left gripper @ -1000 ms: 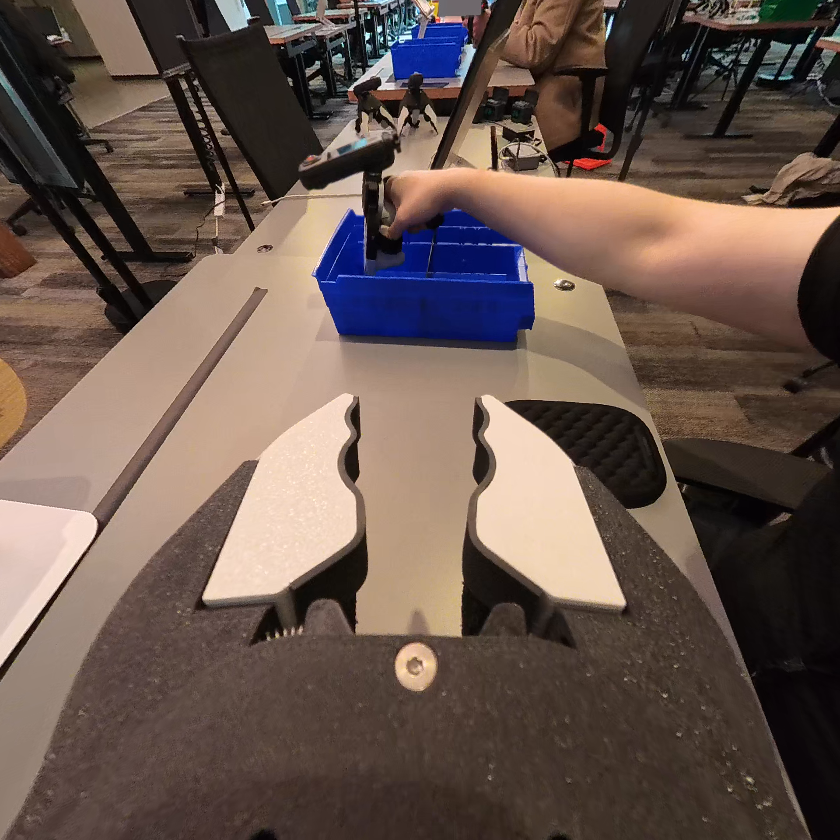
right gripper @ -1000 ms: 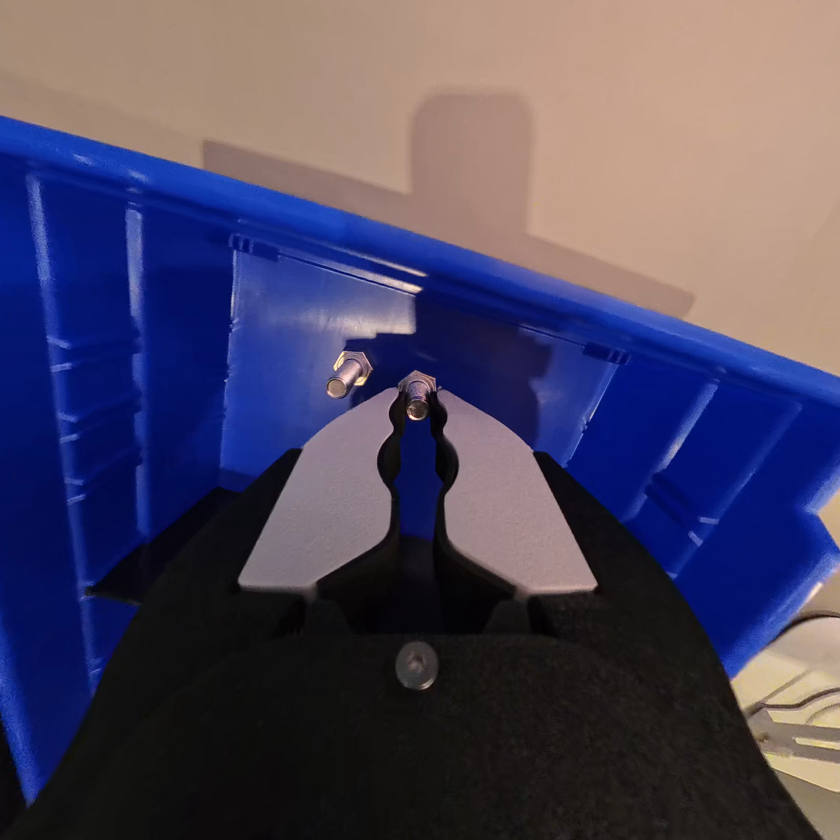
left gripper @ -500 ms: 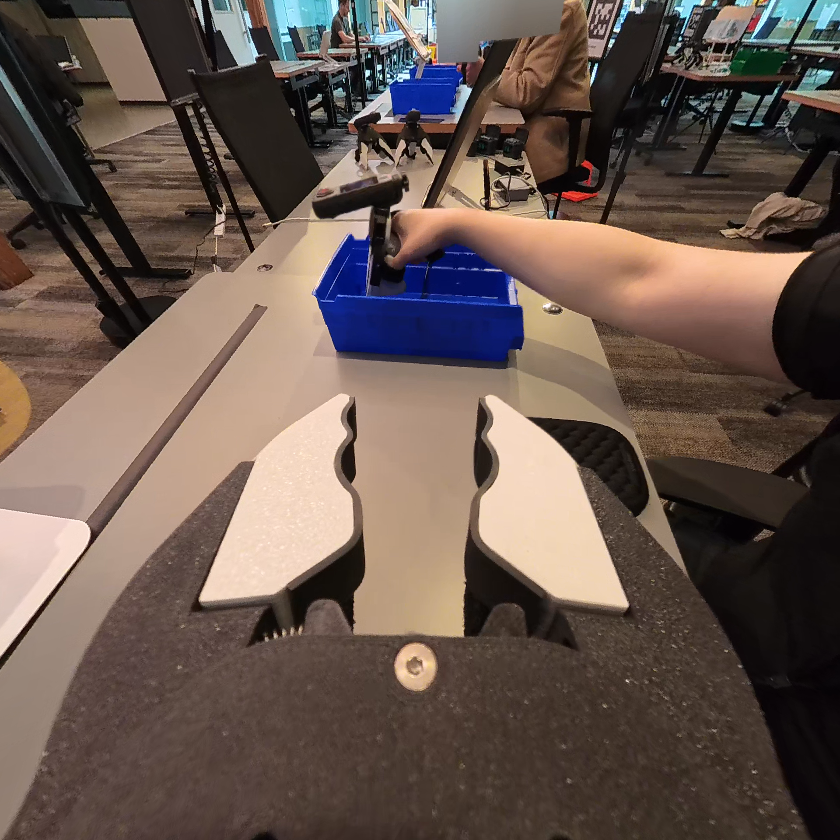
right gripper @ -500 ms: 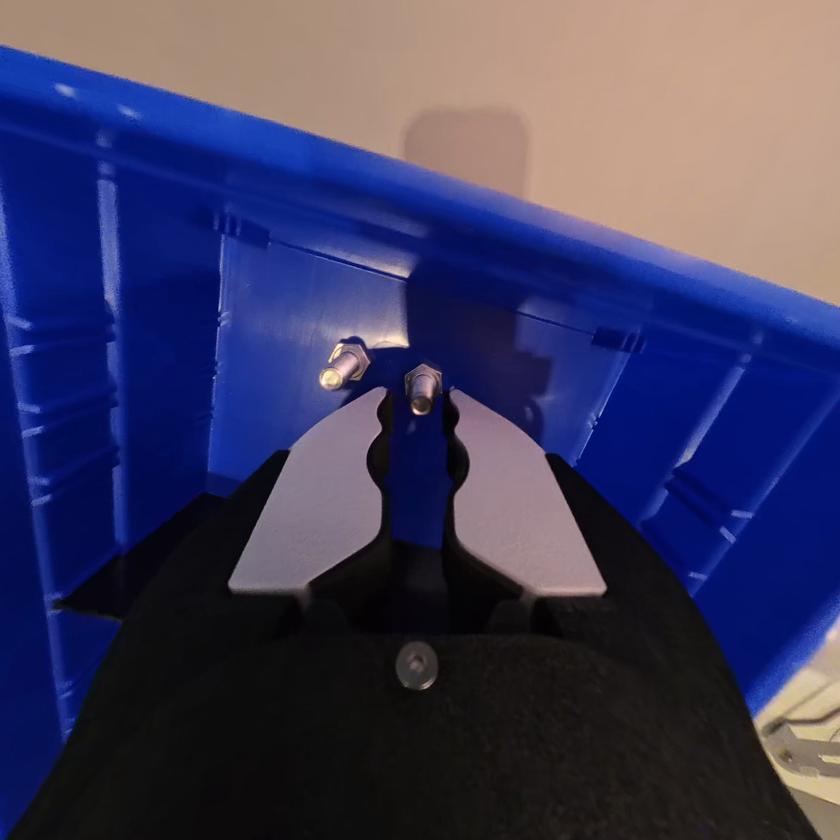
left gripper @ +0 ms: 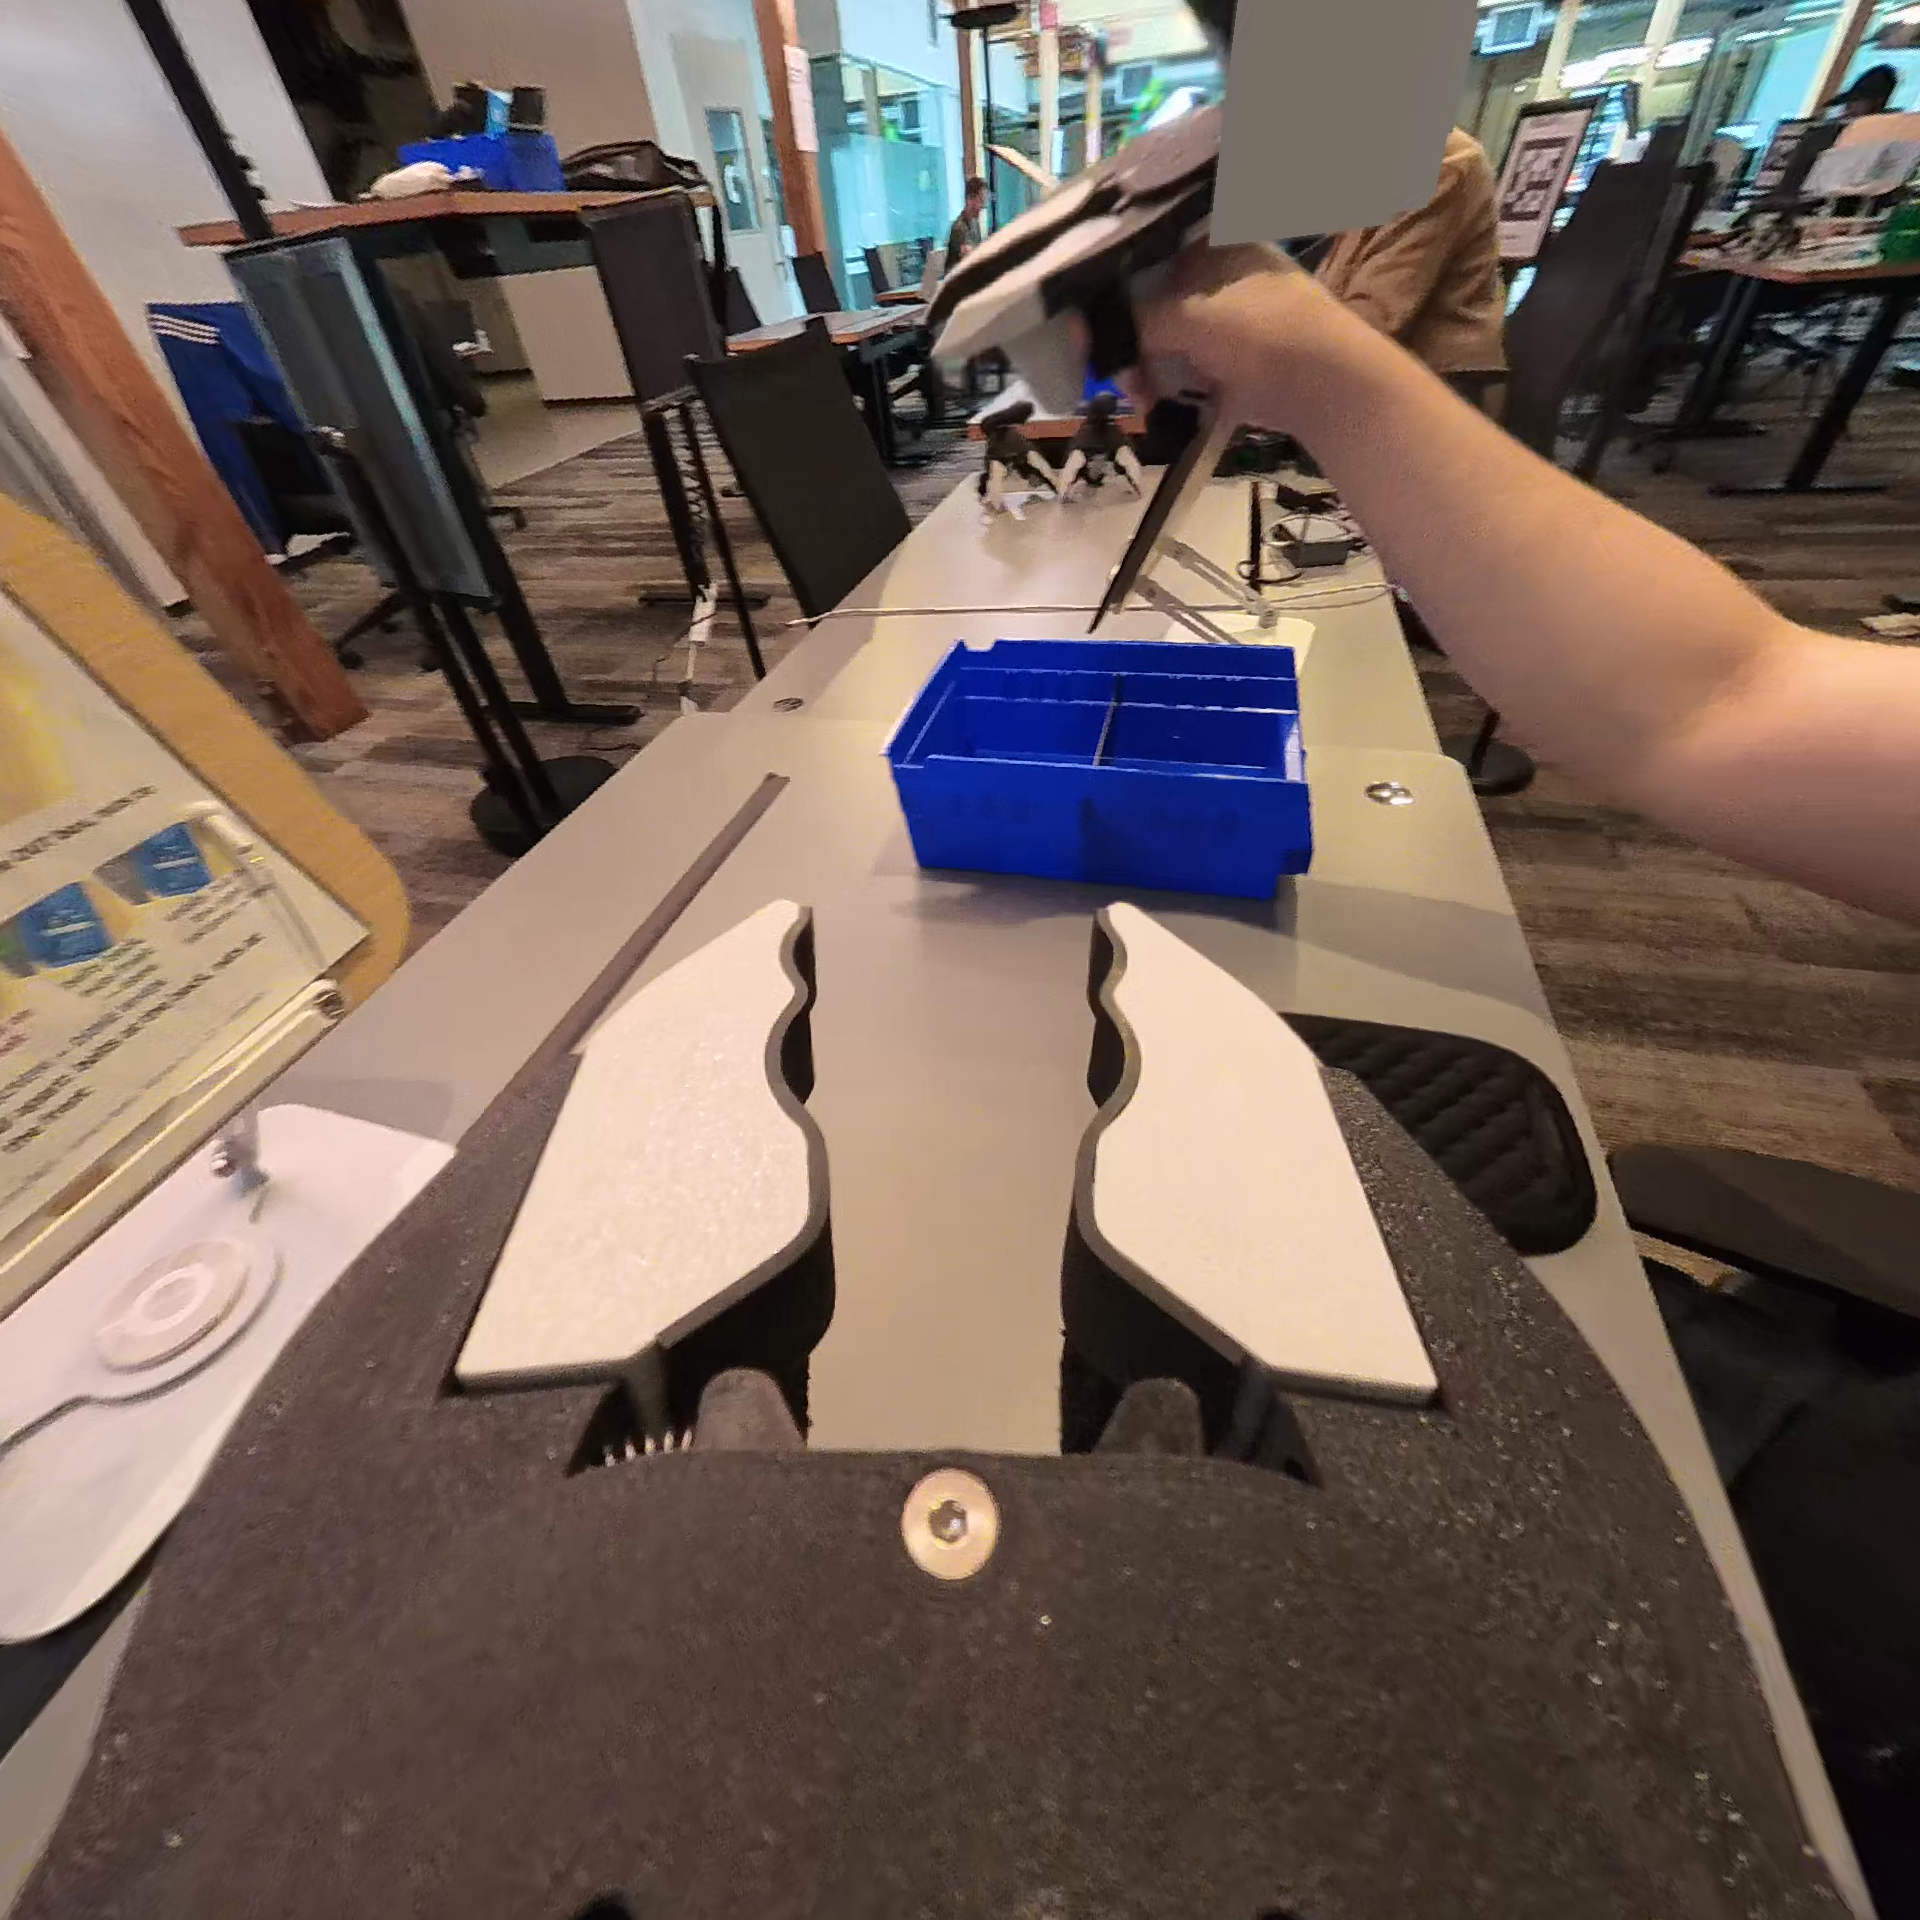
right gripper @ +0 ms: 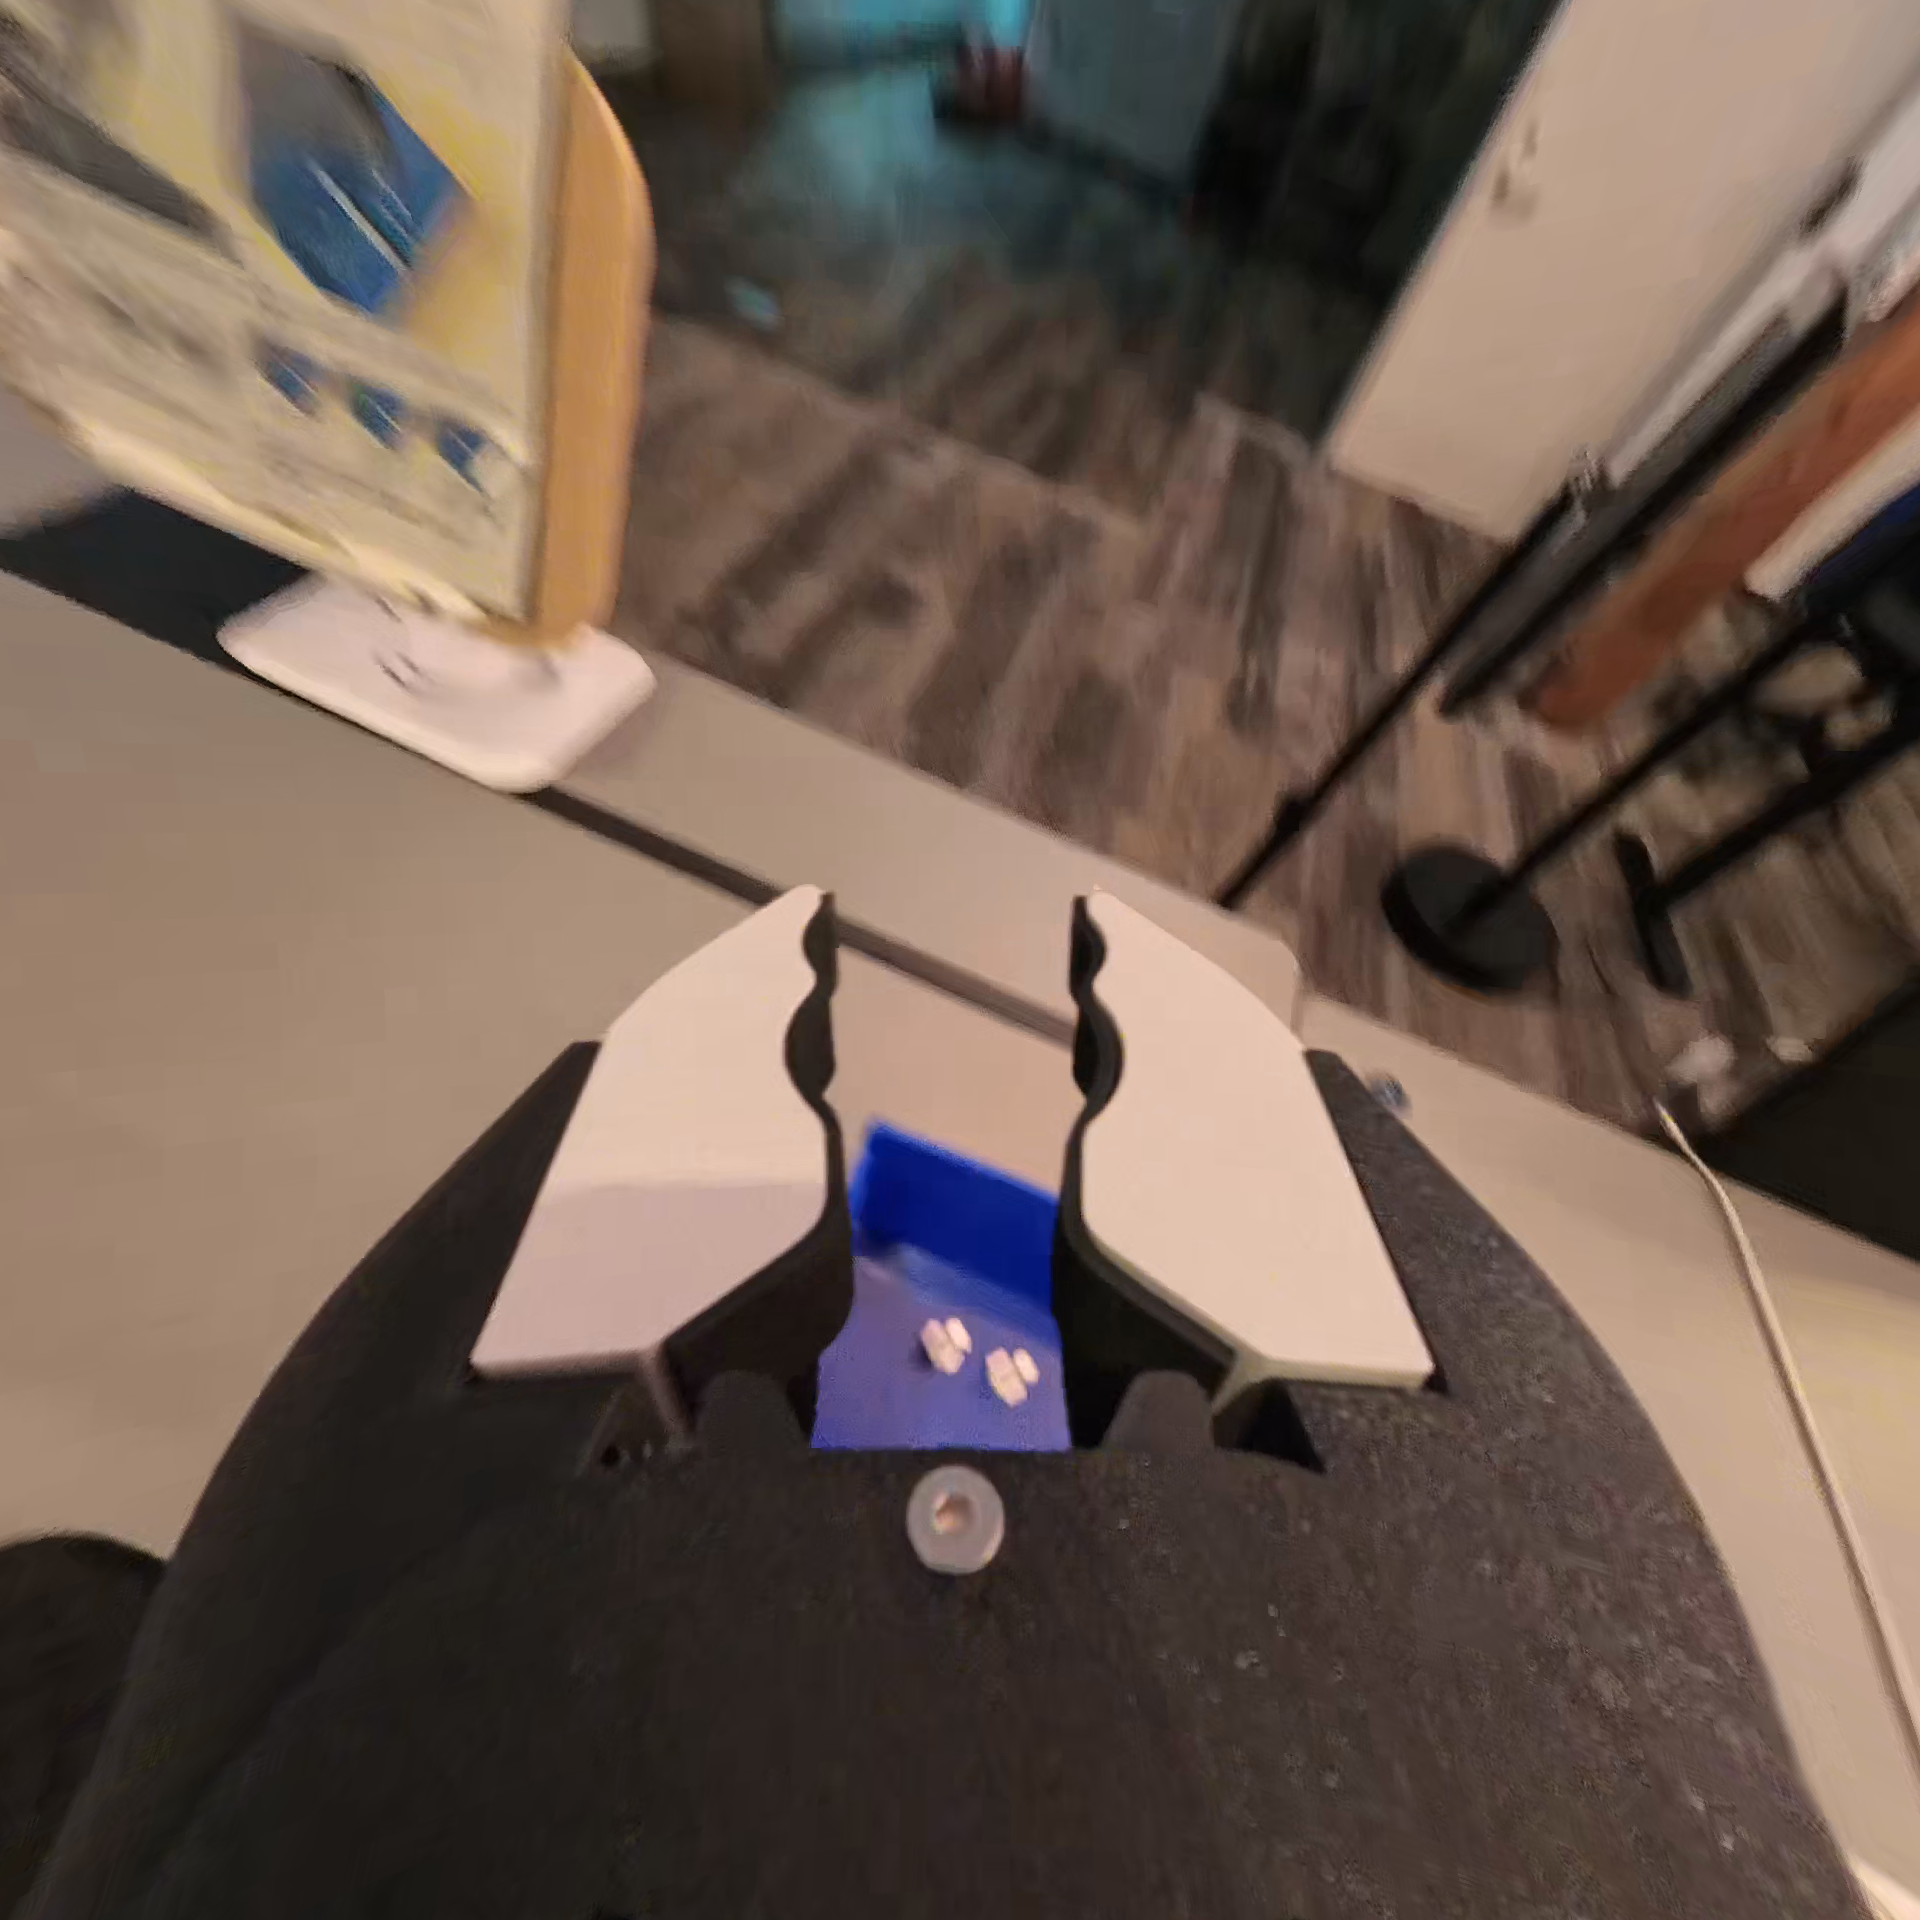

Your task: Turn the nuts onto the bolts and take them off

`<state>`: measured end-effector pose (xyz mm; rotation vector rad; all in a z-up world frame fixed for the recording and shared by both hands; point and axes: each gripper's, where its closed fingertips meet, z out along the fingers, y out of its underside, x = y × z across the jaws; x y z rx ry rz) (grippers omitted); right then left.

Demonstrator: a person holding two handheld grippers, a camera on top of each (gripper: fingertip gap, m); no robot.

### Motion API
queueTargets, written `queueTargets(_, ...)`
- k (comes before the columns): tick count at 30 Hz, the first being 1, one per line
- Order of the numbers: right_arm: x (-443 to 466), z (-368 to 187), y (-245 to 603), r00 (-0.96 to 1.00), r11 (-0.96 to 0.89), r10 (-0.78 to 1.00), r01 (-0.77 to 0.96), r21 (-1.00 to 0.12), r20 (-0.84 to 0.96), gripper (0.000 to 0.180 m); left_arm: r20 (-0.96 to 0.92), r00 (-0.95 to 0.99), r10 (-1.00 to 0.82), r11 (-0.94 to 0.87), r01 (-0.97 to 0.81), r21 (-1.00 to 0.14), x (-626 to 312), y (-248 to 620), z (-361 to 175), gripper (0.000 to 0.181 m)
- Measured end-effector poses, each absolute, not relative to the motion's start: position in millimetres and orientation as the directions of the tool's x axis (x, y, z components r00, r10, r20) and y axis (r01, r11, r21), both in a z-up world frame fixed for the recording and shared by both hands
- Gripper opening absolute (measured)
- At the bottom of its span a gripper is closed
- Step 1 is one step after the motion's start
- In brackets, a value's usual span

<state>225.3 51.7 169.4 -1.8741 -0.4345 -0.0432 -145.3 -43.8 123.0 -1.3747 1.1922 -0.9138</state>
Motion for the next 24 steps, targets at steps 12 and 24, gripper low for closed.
queueTargets(12, -8.4, 101.9, 65.4, 0.698, 0.048, 0.696, 0.190, -0.981, 0.169, 0.061, 0.000, 0.313, -0.950, -0.031, -0.092, -0.995, -173.0, 4.5, 110.6, 0.046)
queueTargets(24, -112.2, 115.5, 78.1, 0.649, 0.190, 0.743, 0.028, -0.981, 0.162, 0.043, -0.075, 0.509, -0.858, 0.008, -0.132, -0.991, -199.0, 37.7, 107.0, 0.044)
